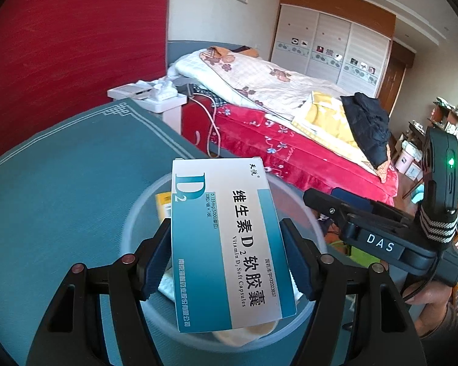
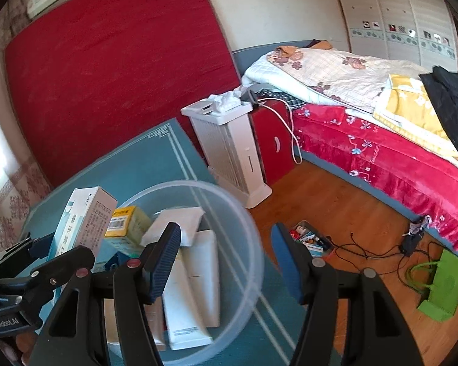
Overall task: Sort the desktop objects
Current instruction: 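Open both grippers to drop the box and packet into the bowl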
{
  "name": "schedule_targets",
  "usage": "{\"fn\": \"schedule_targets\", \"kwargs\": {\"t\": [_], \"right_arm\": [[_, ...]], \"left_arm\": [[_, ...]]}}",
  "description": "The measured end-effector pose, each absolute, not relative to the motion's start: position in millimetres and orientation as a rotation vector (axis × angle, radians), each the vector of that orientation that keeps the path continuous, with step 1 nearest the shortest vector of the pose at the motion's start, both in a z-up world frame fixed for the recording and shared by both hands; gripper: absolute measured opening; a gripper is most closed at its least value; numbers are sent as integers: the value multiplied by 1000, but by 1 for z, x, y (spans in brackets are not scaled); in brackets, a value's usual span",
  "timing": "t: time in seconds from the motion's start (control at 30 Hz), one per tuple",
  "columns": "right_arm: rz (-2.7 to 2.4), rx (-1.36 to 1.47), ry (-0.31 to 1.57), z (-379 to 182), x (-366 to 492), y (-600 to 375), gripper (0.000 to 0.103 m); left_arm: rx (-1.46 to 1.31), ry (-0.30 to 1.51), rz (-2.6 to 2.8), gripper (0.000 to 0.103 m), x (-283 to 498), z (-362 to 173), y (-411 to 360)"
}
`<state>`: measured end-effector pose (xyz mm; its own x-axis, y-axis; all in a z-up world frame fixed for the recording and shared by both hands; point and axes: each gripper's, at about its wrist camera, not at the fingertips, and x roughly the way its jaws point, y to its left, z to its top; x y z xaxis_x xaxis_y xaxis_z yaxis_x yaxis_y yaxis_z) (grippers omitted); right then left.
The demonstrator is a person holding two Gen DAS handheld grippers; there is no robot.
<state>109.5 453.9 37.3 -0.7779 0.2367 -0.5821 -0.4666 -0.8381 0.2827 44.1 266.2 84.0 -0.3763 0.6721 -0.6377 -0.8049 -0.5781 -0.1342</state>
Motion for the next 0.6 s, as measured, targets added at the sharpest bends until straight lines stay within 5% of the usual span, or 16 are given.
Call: {"fn": "schedule_targets", "kwargs": {"t": [0.6], "right_arm": [[2559, -724, 562, 43, 121, 464, 67]], "left_arm": [[-889, 343, 2014, 72, 42, 57, 313]]}}
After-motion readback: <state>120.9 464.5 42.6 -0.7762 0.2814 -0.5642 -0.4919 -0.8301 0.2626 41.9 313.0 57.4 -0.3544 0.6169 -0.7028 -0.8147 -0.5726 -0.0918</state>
